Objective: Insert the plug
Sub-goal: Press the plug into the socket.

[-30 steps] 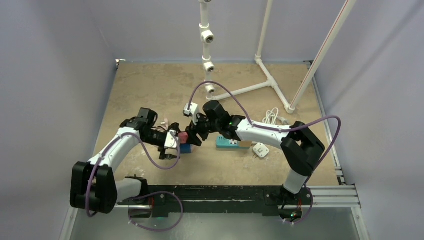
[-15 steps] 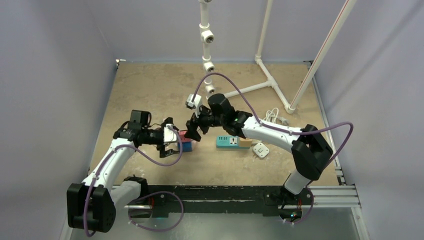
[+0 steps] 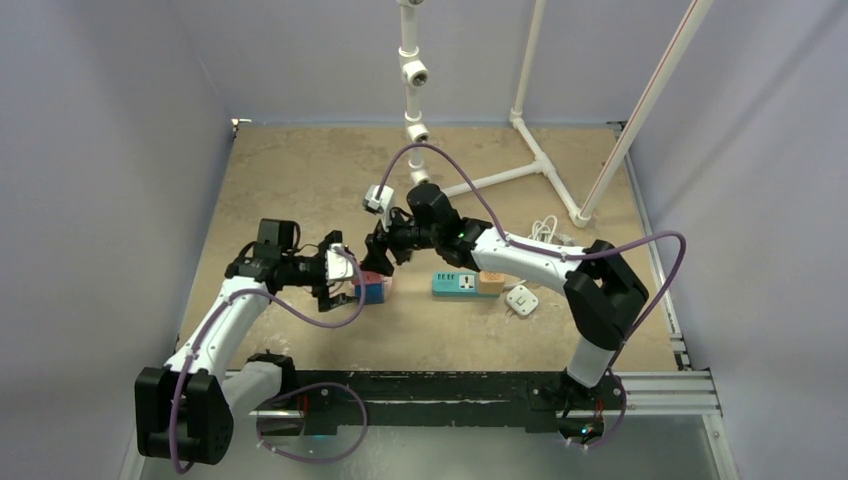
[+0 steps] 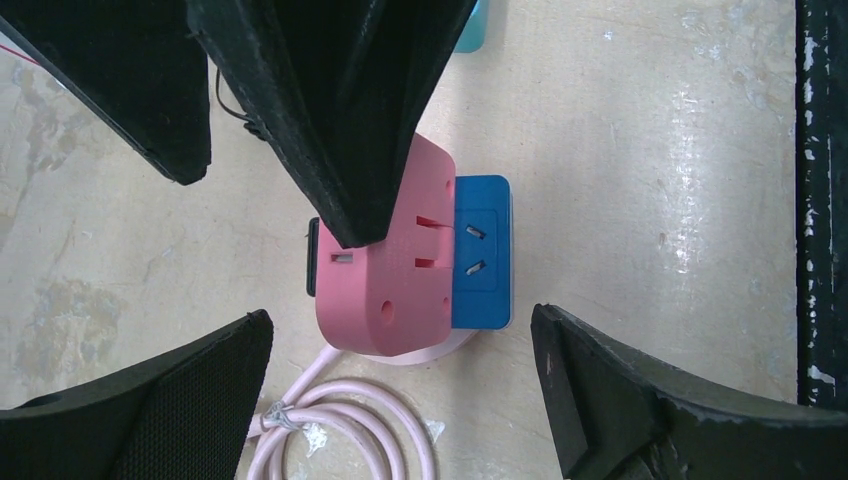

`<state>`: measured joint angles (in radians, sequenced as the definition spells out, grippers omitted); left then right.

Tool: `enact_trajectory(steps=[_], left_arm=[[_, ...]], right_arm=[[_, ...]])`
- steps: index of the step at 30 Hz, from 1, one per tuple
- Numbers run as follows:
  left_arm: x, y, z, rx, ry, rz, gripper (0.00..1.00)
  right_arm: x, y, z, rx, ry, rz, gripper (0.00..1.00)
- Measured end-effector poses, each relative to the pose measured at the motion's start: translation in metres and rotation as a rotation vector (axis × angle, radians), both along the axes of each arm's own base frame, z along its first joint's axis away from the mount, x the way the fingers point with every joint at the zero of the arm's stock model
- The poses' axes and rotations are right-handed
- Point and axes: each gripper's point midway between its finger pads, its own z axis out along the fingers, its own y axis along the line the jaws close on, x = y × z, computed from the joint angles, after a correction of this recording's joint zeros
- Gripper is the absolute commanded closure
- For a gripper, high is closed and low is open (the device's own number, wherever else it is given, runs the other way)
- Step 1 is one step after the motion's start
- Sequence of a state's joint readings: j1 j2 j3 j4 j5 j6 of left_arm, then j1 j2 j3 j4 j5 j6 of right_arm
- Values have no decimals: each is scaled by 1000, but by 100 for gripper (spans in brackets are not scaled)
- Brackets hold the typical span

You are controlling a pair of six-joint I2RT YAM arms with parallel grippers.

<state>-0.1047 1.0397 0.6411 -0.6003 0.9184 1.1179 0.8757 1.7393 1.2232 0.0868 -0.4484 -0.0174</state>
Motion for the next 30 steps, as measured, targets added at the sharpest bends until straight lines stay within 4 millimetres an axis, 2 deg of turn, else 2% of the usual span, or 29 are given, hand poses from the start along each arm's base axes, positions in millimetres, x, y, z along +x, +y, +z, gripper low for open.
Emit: enact_trajectory(steps=[2,11,19,30], left_arm=[[0,1,0,3,-4,3,1],[-2,3,4,11,-25,0,1],[-3,3,5,12,-32,-4,1],[0,7,10,30,-70,17,1]], right_arm=[[1,0,0,6,6,0,25],[16,-9,0,23,21,-41,30],[18,-9,-4,16,15,-41,32],[36,-12,-28,-38,-18,-103,31]])
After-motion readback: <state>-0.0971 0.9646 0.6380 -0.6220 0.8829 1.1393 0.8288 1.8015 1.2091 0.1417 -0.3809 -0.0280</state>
